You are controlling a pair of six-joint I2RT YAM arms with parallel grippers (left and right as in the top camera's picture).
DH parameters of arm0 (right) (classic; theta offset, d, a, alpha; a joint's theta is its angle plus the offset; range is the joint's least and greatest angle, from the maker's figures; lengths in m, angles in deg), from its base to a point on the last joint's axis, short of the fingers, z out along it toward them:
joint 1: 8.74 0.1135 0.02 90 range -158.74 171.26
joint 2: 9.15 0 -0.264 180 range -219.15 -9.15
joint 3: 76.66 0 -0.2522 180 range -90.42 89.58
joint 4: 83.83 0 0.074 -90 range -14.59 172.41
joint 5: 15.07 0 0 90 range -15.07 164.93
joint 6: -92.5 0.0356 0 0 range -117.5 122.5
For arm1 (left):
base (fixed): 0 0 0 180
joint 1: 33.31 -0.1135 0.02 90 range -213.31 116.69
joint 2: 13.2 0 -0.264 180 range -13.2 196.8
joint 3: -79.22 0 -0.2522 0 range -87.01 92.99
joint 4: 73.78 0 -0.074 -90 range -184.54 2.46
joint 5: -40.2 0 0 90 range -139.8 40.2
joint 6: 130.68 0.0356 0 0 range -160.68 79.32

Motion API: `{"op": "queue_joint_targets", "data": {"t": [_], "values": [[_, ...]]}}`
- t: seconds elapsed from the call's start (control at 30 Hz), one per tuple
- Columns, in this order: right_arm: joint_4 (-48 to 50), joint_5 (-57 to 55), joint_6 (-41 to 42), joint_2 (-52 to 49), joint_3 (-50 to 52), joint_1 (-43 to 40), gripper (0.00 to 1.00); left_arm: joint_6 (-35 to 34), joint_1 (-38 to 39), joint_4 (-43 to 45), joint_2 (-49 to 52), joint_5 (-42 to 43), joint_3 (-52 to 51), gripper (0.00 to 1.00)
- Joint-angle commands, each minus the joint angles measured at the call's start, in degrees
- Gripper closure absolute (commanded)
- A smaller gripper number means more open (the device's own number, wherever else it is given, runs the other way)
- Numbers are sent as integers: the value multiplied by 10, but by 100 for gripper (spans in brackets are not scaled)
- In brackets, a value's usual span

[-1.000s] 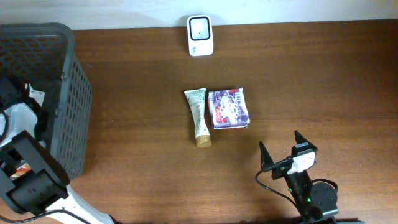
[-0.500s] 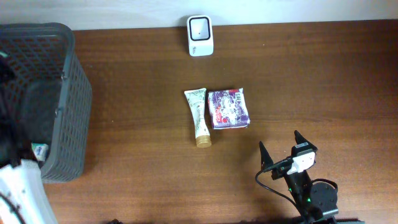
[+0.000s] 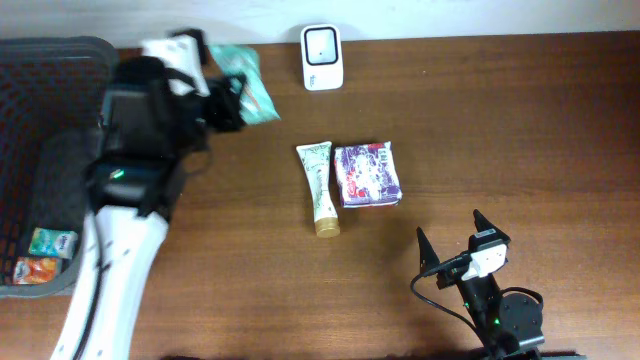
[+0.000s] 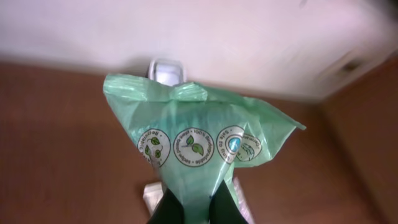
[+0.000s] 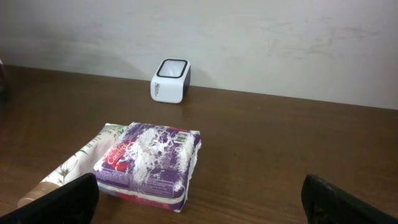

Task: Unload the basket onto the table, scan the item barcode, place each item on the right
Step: 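Place the green packet beside the Pantene tube and release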

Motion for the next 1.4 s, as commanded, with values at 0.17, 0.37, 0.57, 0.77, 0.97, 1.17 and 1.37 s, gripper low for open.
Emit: {"op": "queue_joint_targets", "data": {"t": [0.17, 0.37, 0.57, 0.77, 0.97, 1.17, 1.37], "values": [[-2, 5, 0, 4, 3, -5, 1, 6, 105, -101, 204, -136, 0, 100], [-2, 5, 0, 4, 3, -5, 1, -35, 113, -114, 307, -172, 0, 100], [-2, 5, 0, 4, 3, -5, 1, -41, 138, -80, 349, -146, 0, 85], [-2, 5, 0, 4, 3, -5, 1, 16, 138, 25, 348, -52, 2, 53], [-2, 5, 0, 4, 3, -5, 1, 53, 98, -106, 330, -94, 129, 22], [-2, 5, 0, 4, 3, -5, 1, 233, 35, -260, 244, -226, 393, 4], [-2, 5, 0, 4, 3, -5, 1, 308, -102, -265, 199, -488, 483, 1]]}}
